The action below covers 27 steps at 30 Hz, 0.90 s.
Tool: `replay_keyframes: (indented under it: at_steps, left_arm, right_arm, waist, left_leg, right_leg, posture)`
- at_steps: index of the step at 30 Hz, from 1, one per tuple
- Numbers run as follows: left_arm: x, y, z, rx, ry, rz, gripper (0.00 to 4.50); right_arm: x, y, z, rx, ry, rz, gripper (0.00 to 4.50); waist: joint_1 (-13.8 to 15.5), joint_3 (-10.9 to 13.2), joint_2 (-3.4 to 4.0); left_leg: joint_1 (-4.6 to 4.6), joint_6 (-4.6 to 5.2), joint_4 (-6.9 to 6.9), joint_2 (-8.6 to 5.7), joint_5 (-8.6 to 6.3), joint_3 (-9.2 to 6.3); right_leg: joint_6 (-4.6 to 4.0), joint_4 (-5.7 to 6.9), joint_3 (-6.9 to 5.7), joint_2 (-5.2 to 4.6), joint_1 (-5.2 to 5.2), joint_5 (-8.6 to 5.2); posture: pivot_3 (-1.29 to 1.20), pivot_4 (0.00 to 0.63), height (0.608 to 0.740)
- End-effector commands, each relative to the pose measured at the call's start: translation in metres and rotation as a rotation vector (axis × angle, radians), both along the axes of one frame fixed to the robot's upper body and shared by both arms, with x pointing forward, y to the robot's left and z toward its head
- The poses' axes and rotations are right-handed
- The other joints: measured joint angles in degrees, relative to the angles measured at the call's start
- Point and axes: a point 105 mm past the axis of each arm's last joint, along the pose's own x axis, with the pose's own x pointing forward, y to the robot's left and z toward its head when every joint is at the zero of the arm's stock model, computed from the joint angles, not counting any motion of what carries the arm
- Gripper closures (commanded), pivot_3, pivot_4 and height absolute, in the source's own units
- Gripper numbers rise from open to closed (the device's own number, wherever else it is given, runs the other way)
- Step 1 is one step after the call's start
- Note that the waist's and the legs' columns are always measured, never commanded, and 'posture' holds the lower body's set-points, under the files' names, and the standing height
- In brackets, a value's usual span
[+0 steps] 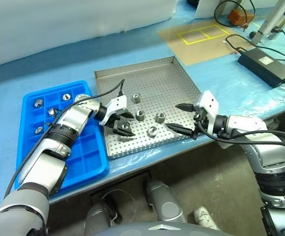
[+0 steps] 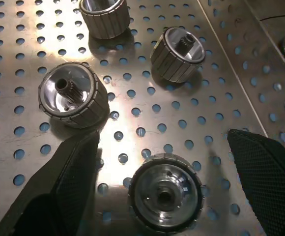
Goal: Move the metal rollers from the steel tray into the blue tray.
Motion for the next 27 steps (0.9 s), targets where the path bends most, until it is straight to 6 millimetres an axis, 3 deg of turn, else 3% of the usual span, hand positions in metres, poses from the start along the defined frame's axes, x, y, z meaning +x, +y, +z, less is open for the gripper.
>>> replay_keyframes:
  at_steps: [1,8,11,13,15,18,20,27]
  left_arm:
    - [0.000,0.009,0.001,0.029,-0.025,-0.011,0.13]
    - [-0.007,0.016,-0.016,0.119,-0.026,-0.040,0.13]
    - [-0.007,0.017,-0.018,0.110,-0.023,-0.022,0.64]
    - [-0.004,0.017,-0.019,0.118,-0.029,-0.004,1.22]
    - [-0.006,0.015,-0.017,0.097,-0.033,-0.014,1.22]
    - [-0.006,0.015,-0.017,0.090,-0.038,-0.011,1.76]
    - [-0.003,0.015,-0.017,0.089,-0.050,0.014,2.32]
    - [-0.007,0.010,0.018,-0.049,-0.097,0.033,2.32]
  right_arm:
    - [-0.002,0.003,0.011,0.011,-0.051,0.014,0.00]
    - [0.004,0.006,0.013,0.012,-0.064,0.014,0.00]
    - [0.006,0.006,0.013,0.012,-0.067,0.011,0.00]
    - [0.008,0.005,0.012,0.008,-0.072,0.005,0.00]
    - [0.008,0.006,0.011,0.008,-0.074,0.001,0.00]
    - [0.008,0.007,0.011,0.009,-0.075,0.004,0.00]
    - [0.009,0.007,0.011,0.010,-0.077,0.004,0.00]
    - [0.011,0.013,0.012,0.016,-0.078,0.028,0.00]
  waist:
    - [-0.44,0.00,0.00]
    - [-1.52,0.00,0.00]
    - [-1.76,0.00,0.00]
    - [-1.93,-0.01,0.01]
    - [-2.16,-0.01,0.02]
    - [-2.38,-0.02,0.04]
    - [-2.62,-0.02,0.04]
    - [-2.76,-0.02,0.04]
  left_leg:
    - [0.00,0.04,0.00,0.01,-0.02,-0.01]
    - [-0.05,0.21,0.05,-0.08,-0.13,-0.03]
    - [-0.02,0.22,0.10,-0.08,-0.14,-0.04]
    - [-0.01,0.22,0.09,-0.06,-0.14,-0.05]
    - [-0.01,0.22,0.08,-0.05,-0.14,-0.05]
    - [-0.03,0.23,0.09,-0.05,-0.14,-0.07]
    - [-0.03,0.24,0.10,-0.07,-0.15,-0.08]
    - [-0.04,0.24,0.18,-0.07,-0.15,-0.14]
  right_leg:
    - [0.01,-0.08,-0.04,-0.01,0.06,0.01]
    - [0.05,-0.23,-0.18,-0.17,0.19,0.05]
    - [0.07,-0.23,-0.19,-0.18,0.24,0.06]
    - [0.08,-0.23,-0.20,-0.17,0.24,0.05]
    - [0.08,-0.23,-0.22,-0.17,0.24,0.05]
    - [0.08,-0.23,-0.26,-0.17,0.25,0.05]
    - [0.08,-0.23,-0.27,-0.19,0.25,0.05]
    - [0.08,-0.23,-0.33,-0.21,0.31,0.05]
  posture:
    - [-0.94,0.150,0.740]
    - [-0.92,0.150,0.740]
    - [-0.92,0.150,0.740]
    - [-0.92,0.150,0.740]
    - [-0.92,0.150,0.740]
    - [-0.91,0.150,0.740]
    - [-0.91,0.150,0.740]
    - [-0.87,0.150,0.740]
